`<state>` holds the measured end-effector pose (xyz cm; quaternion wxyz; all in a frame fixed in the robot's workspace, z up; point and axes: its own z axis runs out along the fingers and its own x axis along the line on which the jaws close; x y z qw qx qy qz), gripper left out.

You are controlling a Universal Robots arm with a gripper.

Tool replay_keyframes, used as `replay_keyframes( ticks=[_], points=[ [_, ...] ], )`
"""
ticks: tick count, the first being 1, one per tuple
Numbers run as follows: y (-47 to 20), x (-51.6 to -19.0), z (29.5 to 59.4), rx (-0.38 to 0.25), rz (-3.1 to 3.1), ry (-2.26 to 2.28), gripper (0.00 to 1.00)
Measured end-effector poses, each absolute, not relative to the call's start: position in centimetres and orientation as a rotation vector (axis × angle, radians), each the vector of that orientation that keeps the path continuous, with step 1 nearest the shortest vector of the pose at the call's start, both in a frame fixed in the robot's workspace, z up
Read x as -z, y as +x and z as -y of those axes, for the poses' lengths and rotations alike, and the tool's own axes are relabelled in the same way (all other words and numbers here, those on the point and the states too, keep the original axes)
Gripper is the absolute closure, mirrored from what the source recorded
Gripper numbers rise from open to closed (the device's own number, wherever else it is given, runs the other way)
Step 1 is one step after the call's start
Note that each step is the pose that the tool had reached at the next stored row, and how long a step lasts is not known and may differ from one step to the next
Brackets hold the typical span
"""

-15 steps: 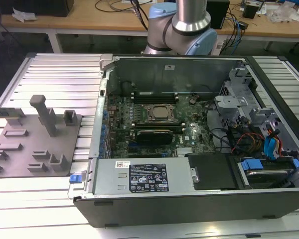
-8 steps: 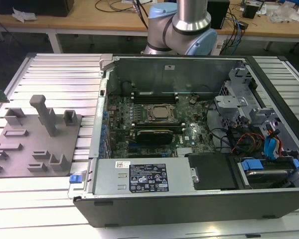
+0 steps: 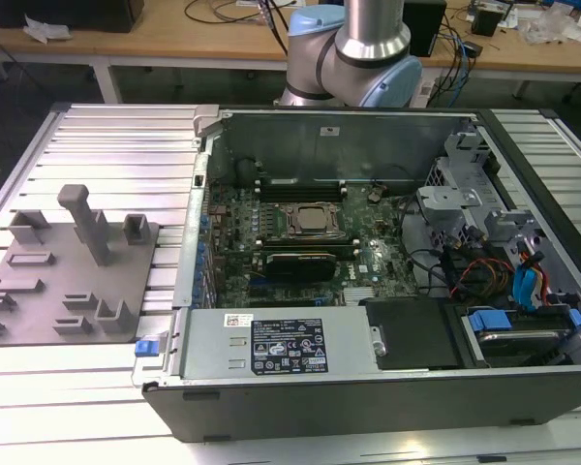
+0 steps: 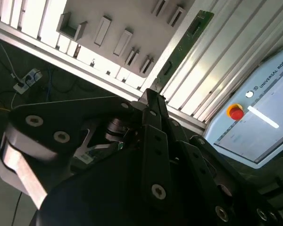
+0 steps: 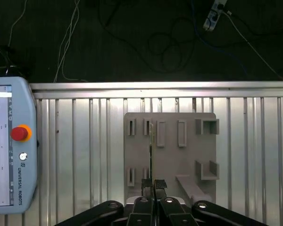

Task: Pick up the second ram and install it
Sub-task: 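Pick up the second ram and move it above second insertion slot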

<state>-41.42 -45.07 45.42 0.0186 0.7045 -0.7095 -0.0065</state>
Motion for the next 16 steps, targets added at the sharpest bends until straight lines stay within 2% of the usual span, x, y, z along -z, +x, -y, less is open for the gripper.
replay_keyframes(
  ticks=[3,16],
  points=[
    [-41.4,-46.7,45.1,0.02,2.203,2.187,0.91],
    [-37.7,-46.7,45.1,0.022,2.202,2.187,0.91]
  ],
)
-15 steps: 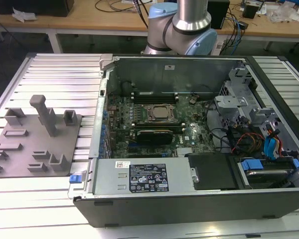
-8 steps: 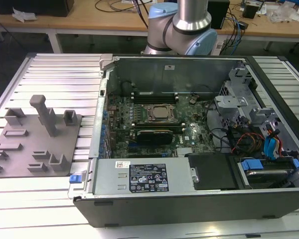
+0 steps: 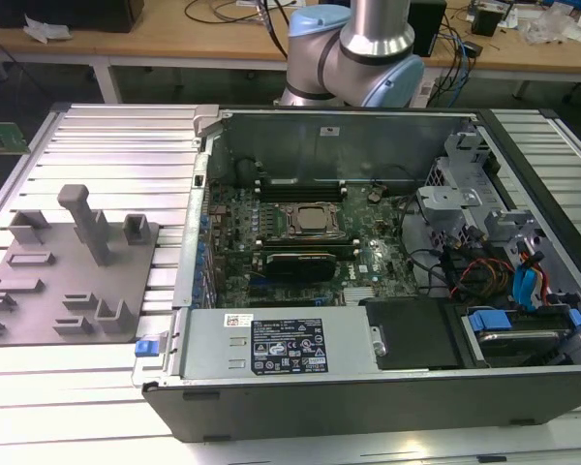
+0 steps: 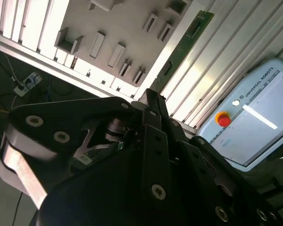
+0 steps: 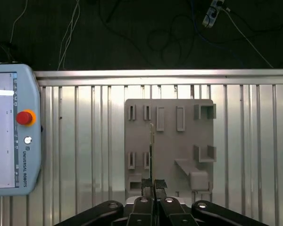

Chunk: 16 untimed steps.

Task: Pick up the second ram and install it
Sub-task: 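Pick up the second ram and move it above second insertion slot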

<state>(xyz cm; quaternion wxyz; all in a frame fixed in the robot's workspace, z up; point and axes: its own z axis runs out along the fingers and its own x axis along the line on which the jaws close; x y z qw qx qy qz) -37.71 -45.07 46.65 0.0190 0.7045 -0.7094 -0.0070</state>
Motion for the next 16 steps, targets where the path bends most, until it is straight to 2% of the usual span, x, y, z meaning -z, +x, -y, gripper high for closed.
replay_keyframes(
  ticks=[16],
  points=[
    [-32.9,-46.7,45.1,0.022,2.202,2.187,0.91]
  ],
)
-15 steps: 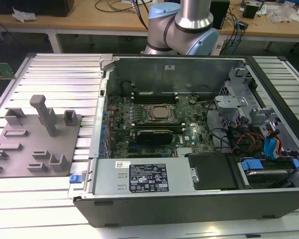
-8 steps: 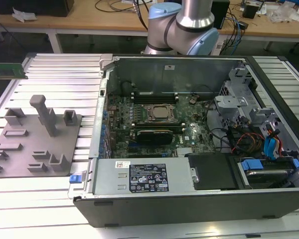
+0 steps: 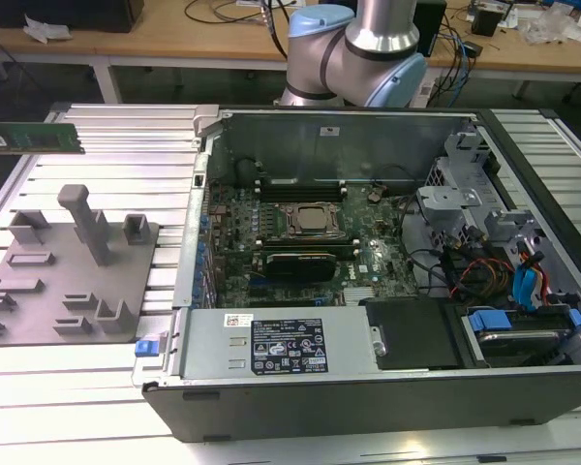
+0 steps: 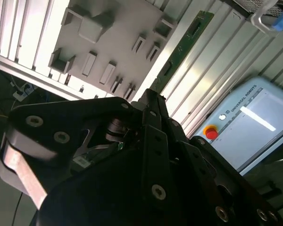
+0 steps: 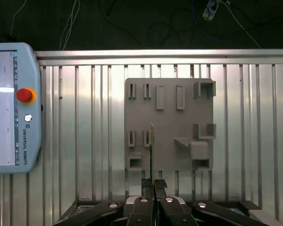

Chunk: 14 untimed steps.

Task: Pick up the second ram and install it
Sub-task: 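Pick up the second ram and move it above second insertion slot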

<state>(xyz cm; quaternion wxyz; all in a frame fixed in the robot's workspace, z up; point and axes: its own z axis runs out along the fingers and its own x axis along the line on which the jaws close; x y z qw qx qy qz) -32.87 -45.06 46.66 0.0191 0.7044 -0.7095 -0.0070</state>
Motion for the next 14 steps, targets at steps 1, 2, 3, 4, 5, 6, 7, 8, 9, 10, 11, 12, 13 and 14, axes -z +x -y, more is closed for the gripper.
replay_keyframes(
  ticks=[1,2,3,4,5,6,7,8,9,10,11,12,13,14],
  points=[
    [-32.6,-46.7,45.1,0.022,2.202,2.187,0.91],
    [-32.0,-46.7,45.1,0.022,2.202,2.187,0.91],
    [-31.5,-46.7,45.1,0.022,2.202,2.187,0.91],
    [-30.9,-46.7,45.1,0.022,2.202,2.186,0.91],
    [-30.4,-46.7,45.1,0.022,2.202,2.187,0.91],
    [-30.0,-46.6,45.1,0.022,2.202,2.187,0.91],
    [-29.5,-46.7,45.1,0.022,2.202,2.187,0.91],
    [-29.2,-46.7,45.1,0.022,2.202,2.186,0.91],
    [-28.0,-46.7,45.1,0.022,2.202,2.186,0.91],
    [-27.2,-46.7,45.1,0.023,2.202,2.186,0.91],
    [-26.5,-46.7,45.1,0.023,2.202,2.186,0.91],
    [-25.7,-46.6,45.1,0.023,2.202,2.186,0.91],
    [-24.9,-46.6,45.1,0.023,2.202,2.186,0.91],
    [-24.3,-46.7,45.1,0.023,2.201,2.186,0.91]
  ],
)
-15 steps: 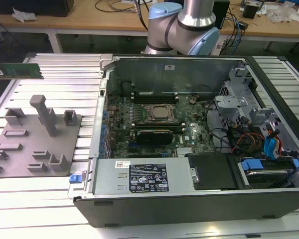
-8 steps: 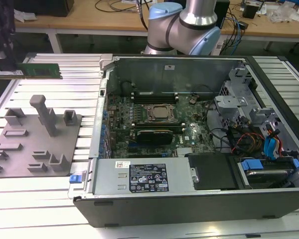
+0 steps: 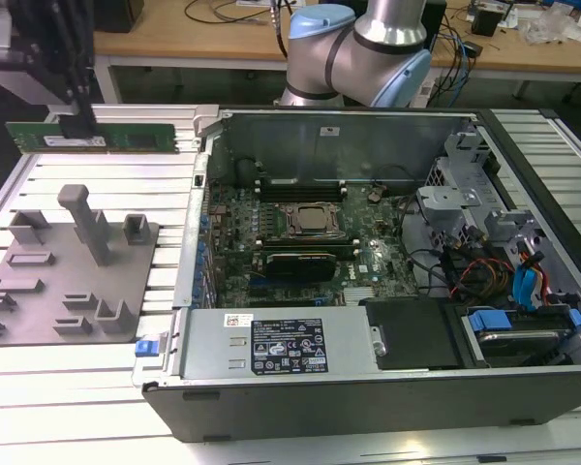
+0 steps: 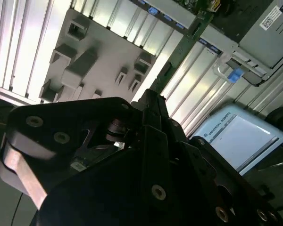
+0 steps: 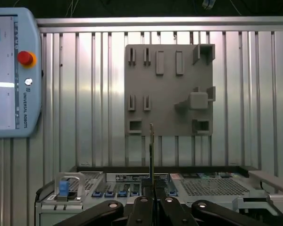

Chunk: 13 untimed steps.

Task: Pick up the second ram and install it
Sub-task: 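Pick up the second ram and move it above second insertion slot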

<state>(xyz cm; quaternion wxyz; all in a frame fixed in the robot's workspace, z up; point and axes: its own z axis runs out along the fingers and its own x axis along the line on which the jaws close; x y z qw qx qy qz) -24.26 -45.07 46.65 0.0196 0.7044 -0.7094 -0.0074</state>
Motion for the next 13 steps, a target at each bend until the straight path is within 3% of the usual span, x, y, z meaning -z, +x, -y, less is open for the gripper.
replay_keyframes(
  ticks=[13],
  points=[
    [-15.5,-46.6,45.1,0.026,2.2,2.185,0.91]
  ],
)
